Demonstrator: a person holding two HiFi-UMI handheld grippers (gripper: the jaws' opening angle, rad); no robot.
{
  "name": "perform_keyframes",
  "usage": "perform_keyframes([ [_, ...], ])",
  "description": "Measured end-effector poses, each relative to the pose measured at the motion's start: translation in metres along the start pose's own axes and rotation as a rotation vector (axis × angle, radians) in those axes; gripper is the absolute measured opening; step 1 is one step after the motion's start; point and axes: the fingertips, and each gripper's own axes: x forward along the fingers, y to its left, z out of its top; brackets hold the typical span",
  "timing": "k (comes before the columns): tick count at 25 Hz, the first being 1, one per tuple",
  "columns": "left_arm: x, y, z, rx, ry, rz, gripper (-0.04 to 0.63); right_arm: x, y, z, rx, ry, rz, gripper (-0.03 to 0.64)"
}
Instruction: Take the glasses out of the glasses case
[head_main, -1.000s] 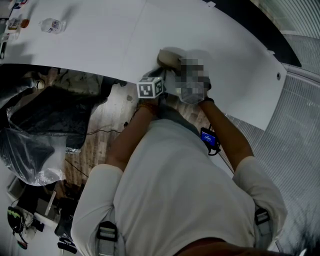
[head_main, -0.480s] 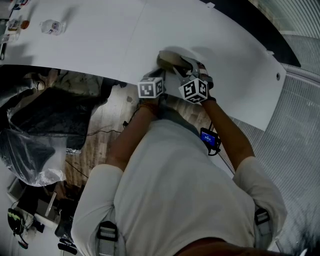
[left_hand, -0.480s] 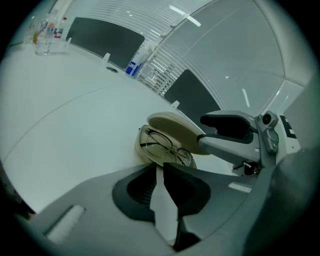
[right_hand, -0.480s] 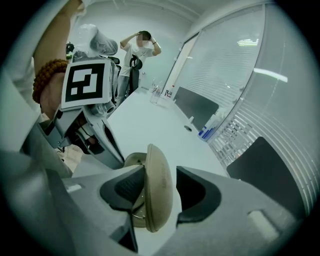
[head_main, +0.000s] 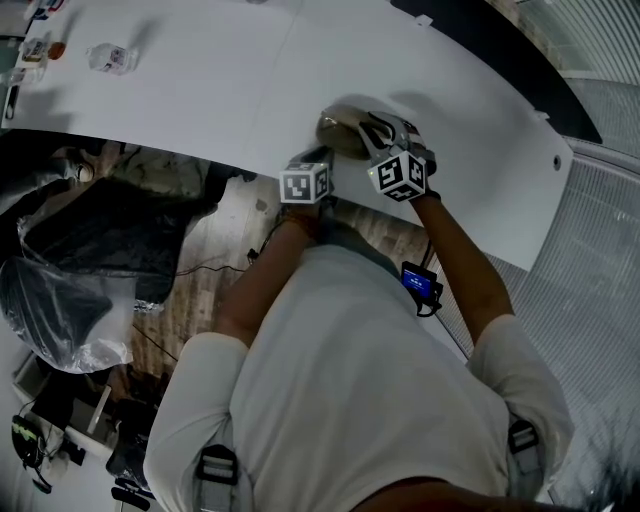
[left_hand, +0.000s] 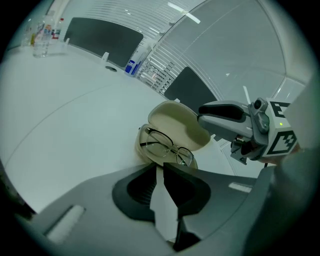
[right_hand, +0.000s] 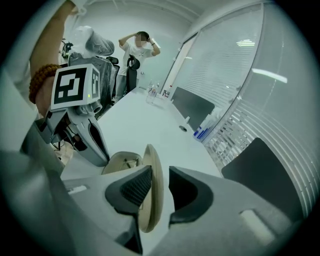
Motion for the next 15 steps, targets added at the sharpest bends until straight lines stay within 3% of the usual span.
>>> perform_keyframes([
  [15, 0.0, 0.0, -0.002, 0.001, 0.008, 0.005, 0.049, 0.028, -0.021, -0.015, -0.052, 0.042, 0.053, 0.035],
])
